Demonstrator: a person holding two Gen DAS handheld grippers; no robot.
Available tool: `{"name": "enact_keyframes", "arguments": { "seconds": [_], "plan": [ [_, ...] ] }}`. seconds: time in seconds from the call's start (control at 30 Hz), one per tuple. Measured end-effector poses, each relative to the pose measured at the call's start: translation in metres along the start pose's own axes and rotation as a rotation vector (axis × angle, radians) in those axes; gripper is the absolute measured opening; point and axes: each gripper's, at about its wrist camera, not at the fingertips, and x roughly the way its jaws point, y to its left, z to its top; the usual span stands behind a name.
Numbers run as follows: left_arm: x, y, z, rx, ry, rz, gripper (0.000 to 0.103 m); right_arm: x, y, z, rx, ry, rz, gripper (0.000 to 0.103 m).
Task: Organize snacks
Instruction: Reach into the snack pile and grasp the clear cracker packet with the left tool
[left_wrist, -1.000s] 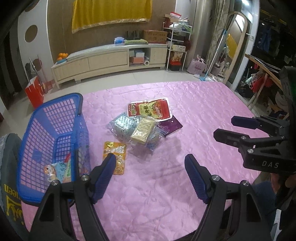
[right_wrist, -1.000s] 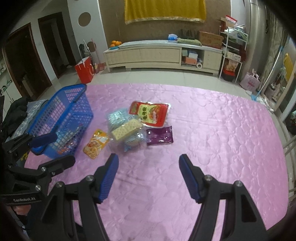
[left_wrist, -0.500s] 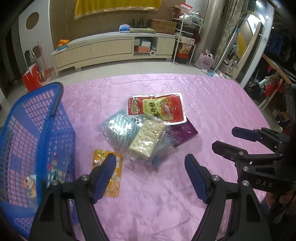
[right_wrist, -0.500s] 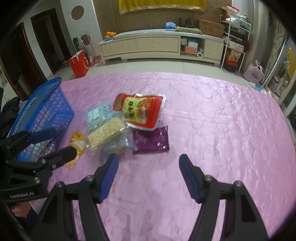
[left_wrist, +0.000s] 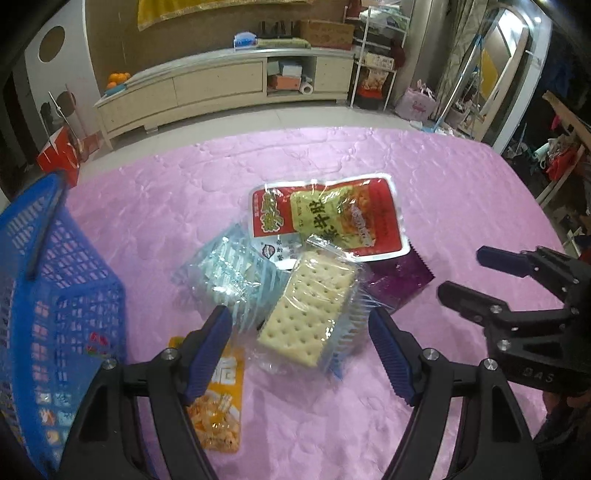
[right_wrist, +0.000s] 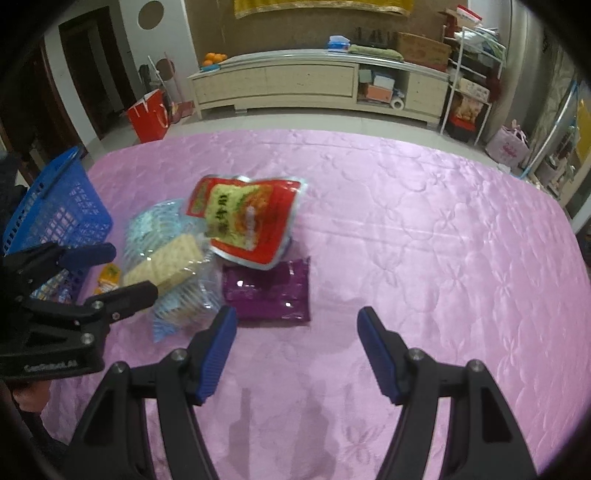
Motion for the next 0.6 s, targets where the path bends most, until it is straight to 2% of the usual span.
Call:
{"name": "enact_keyframes", "arguments": {
  "seconds": [0.2,0.3,0.47,0.53,0.6],
  "plan": [
    [0.022,-0.004,0.005,0.049,0.038,0.007,0.075,0.004,-0.008,-0.002,0.008,0.000,-0.045,0.072],
    [0.025,-0.011,0.009,0.097,0.038,0.009,0.075,0.004,-0.004,-0.005,-0.033,-0.003,-0.138,0.072],
    [0.032,-0.026,0.009,0.145,0.054,0.011,0.075,0.001,-0.005,-0.007,-0.008,-0.004,-0.088,0.072],
    [0.031,-0.031,0.009,0.140,0.076,-0.036,0.068,-0.001,-0.006,-0.008,0.003,-0.007,-0.071,0.072],
    [0.029,-0.037,0.005,0.154,0.080,-0.021,0.055,-0.001,-0.008,-0.007,0.006,-0.008,-0.058,0.072]
  ]
}}
